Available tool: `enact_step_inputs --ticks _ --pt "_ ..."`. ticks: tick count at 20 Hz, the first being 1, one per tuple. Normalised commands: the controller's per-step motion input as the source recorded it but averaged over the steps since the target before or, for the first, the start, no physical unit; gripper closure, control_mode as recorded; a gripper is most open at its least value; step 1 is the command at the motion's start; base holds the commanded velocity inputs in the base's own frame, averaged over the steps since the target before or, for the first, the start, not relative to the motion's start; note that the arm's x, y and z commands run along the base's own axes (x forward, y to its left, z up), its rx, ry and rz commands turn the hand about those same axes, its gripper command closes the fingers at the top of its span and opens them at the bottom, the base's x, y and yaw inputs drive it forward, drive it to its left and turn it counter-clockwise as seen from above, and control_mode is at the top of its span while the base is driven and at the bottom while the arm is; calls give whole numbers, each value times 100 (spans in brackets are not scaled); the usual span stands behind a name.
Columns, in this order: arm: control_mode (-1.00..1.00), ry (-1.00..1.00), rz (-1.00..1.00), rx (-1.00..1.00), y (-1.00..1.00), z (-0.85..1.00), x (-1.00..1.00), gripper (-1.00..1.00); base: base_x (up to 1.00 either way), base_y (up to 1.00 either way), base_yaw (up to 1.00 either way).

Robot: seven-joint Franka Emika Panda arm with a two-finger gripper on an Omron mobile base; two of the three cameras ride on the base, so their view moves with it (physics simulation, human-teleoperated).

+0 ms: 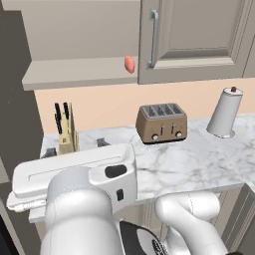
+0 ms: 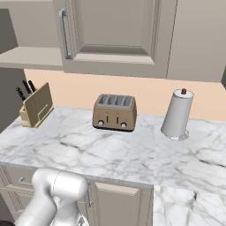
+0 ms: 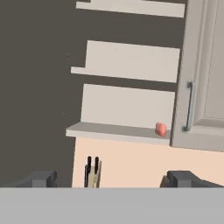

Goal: Pick up the bar soap and dish brush from the sink, and place them back in the cabinet, and close the cabinet doors.

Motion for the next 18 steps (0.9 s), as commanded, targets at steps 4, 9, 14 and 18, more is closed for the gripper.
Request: enact_step_inputs --ticks 4,9,14,18 --pt "-100 3 4 0 29 0 0 -100 0 0 0" --pt "-100 4 4 0 27 0 0 -100 0 0 0" --pt "-100 2 4 0 21 0 0 -100 0 0 0" --pt "-100 0 3 0 25 -2 0 -100 0 0 0"
